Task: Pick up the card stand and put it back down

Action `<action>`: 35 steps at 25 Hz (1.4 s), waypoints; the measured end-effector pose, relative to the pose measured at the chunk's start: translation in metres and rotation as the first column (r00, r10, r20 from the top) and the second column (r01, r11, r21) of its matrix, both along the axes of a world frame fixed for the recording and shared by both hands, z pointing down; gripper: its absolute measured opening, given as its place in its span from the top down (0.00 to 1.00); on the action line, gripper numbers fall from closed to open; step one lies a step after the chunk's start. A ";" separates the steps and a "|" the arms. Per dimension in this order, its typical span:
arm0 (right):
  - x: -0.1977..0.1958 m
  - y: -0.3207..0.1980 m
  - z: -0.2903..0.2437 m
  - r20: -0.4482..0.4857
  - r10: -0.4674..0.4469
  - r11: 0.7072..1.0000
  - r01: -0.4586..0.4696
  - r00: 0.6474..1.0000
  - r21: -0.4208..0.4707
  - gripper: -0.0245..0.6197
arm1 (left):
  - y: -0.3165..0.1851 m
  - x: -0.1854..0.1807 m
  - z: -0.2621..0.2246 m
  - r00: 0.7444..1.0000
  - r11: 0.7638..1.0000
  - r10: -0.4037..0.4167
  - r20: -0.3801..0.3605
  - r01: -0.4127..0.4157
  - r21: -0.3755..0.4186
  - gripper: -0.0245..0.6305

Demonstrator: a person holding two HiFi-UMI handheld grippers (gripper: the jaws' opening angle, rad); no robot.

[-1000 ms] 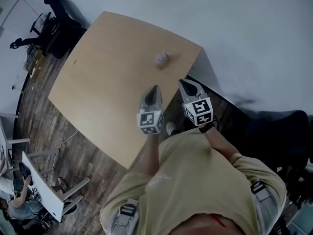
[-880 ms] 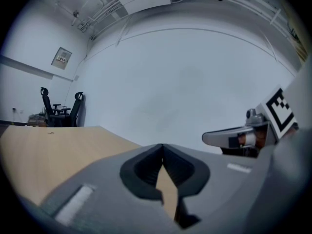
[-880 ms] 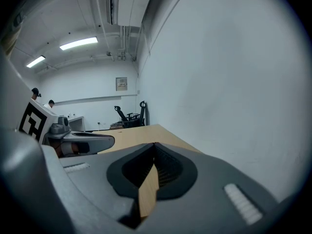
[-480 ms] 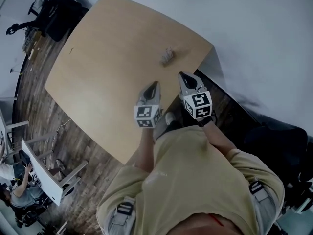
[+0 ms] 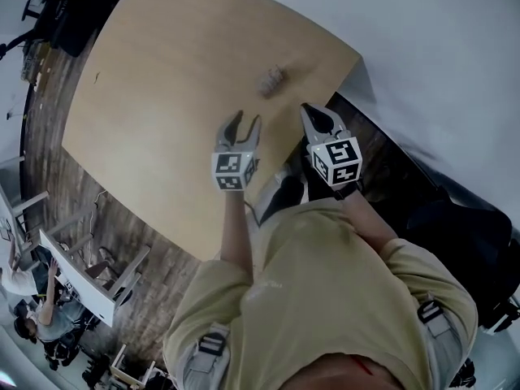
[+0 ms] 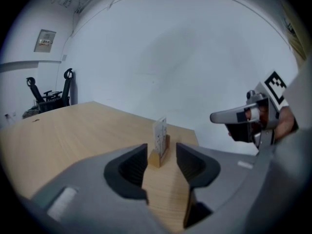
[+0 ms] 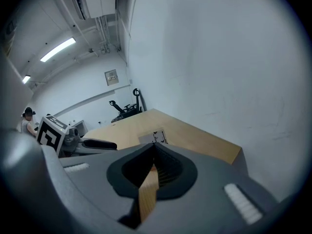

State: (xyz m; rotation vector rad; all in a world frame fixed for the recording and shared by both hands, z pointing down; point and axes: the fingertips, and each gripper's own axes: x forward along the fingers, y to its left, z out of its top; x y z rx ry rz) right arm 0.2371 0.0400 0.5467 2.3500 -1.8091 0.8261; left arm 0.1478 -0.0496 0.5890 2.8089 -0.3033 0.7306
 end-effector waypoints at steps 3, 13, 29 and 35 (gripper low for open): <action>0.011 -0.007 0.013 0.015 0.007 1.000 -0.007 1.000 -0.015 0.96 | -0.011 0.013 0.015 0.999 0.999 0.034 0.032 -0.034 -0.009 0.60; 0.042 -0.010 0.053 0.047 0.034 0.997 -0.030 0.998 -0.072 0.96 | -0.024 0.070 0.053 0.985 0.987 0.159 0.066 -0.161 0.025 0.36; 0.070 0.011 0.092 0.088 0.104 0.989 -0.094 0.991 -0.117 0.96 | -0.013 0.135 0.096 0.940 0.945 0.313 0.136 -0.322 0.051 0.59; 0.078 0.018 0.097 0.094 0.124 0.986 -0.112 0.988 -0.125 0.96 | -0.013 0.138 0.103 0.936 0.945 0.294 0.191 -0.315 0.086 0.87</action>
